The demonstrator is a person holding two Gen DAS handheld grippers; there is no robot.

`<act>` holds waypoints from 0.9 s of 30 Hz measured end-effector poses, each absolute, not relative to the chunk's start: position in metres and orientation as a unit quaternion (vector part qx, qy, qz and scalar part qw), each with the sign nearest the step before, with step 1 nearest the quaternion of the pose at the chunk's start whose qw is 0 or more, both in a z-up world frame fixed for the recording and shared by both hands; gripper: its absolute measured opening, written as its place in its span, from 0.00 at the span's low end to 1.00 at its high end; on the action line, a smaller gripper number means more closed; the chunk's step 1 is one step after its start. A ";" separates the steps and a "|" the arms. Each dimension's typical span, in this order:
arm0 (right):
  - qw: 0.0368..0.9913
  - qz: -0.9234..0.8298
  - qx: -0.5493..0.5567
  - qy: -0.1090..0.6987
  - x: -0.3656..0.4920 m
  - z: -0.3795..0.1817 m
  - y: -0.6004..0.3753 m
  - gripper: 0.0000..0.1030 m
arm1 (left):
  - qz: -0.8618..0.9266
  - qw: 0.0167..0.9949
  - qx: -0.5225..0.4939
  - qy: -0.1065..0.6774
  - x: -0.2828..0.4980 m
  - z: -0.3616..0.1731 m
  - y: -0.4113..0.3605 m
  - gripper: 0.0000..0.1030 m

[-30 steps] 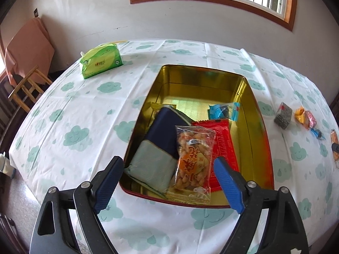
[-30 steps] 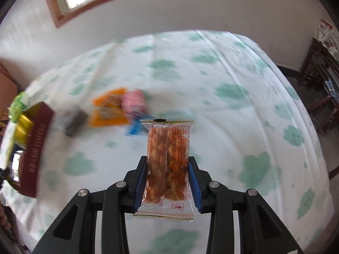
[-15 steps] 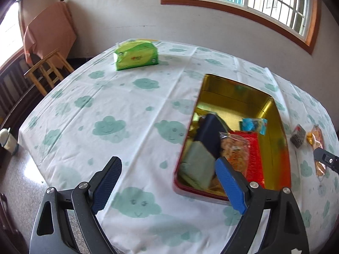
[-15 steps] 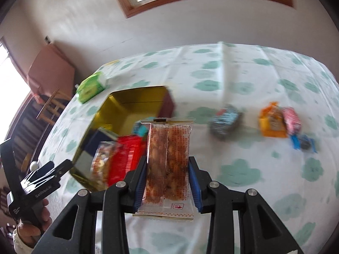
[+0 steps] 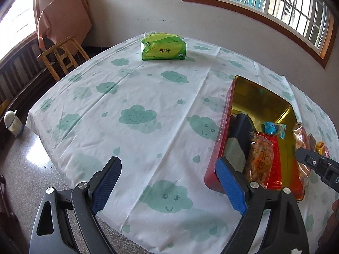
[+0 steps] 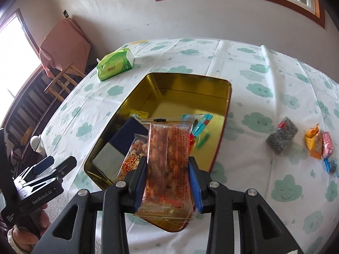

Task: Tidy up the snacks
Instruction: 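Carry the orange twin-stick packet into the tin and open the right tool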

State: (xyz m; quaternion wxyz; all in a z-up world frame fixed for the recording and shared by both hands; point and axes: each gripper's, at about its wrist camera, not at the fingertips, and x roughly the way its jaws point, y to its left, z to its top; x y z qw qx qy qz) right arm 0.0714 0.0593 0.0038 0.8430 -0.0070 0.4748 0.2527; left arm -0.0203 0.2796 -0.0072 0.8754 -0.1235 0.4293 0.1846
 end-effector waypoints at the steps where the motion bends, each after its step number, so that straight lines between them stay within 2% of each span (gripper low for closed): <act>1: 0.843 0.250 -0.014 0.475 0.072 0.002 0.062 0.36 | 0.186 0.875 -0.122 0.430 -0.021 -0.008 0.280 0.86; 17: 0.839 0.240 -0.045 0.487 0.079 -0.021 0.081 0.37 | 0.185 0.872 -0.126 0.435 -0.022 -0.010 0.283 0.86; 27: 0.842 0.257 -0.045 0.472 0.075 -0.014 0.081 0.39 | 0.185 0.871 -0.123 0.437 -0.022 -0.010 0.282 0.86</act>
